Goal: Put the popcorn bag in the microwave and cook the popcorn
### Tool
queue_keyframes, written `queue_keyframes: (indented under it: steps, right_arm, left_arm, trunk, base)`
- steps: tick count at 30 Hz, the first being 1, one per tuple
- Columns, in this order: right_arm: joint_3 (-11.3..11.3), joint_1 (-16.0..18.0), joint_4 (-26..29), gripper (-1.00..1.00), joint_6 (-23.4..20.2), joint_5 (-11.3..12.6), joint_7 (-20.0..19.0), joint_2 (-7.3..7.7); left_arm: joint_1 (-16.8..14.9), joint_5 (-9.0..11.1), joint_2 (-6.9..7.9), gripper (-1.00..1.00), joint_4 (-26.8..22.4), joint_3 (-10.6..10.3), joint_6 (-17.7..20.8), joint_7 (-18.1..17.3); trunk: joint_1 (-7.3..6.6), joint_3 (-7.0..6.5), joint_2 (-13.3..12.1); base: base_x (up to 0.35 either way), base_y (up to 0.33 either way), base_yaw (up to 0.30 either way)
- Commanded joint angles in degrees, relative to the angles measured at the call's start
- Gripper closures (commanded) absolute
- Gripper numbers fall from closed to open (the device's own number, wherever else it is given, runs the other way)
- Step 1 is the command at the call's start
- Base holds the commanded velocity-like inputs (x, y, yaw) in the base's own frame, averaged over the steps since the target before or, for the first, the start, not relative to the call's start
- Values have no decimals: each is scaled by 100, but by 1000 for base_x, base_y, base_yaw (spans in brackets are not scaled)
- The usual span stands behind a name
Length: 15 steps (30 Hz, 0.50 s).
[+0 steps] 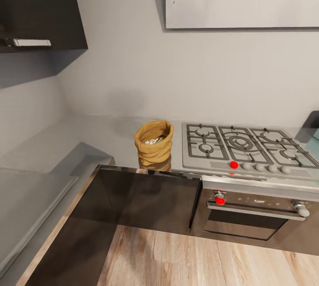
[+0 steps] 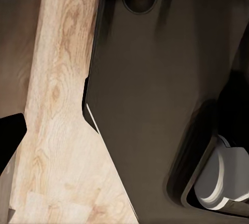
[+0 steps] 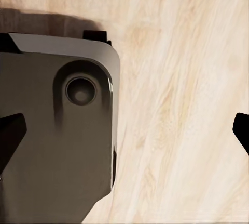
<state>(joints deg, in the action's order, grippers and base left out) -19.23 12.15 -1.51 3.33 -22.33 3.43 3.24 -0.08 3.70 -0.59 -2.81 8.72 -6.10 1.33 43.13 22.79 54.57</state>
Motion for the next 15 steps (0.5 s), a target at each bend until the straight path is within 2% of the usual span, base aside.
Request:
queue_keyframes:
  steps: [1,6,8,9,12,13,15]
  right_arm:
    - [-49,6,-16,-100,7,-52,25,-1]
    - [-27,6,92,-100,52,-87,-58,-19]
    - [3,6,505,-100,-20,-115,-210,-194]
    - [86,6,946,-100,-212,-123,-297,-349]
    - [705,6,2832,-100,-1740,-94,-608,-685]
    - [812,6,3256,-100,-2041,-90,-732,-739]
    - [1028,6,4436,-100,-2978,-85,-1089,-864]
  left_arm:
    - [-1,36,-2,-100,-4,6,-14,8]
    - [-1,36,-2,-100,-1,3,-14,8]
    - [-1,35,-2,-100,-1,3,-14,8]
    - [-1,34,-4,-100,-1,3,-14,8]
    - [-1,40,-2,-100,-4,6,-14,8]
    - [-1,40,-2,-100,-2,7,-14,8]
    - [-1,37,-2,-100,-3,3,-14,8]
  trunk:
    - [0,5,4]
    - [0,5,4]
    - [0,5,4]
    - [0,5,4]
    - [0,5,4]
    - [0,5,4]
    - [0,5,4]
  base:
    - [0,0,0]
    - [0,0,0]
    - [0,0,0]
    - [0,0,0]
    - [0,0,0]
    - [0,0,0]
    - [0,0,0]
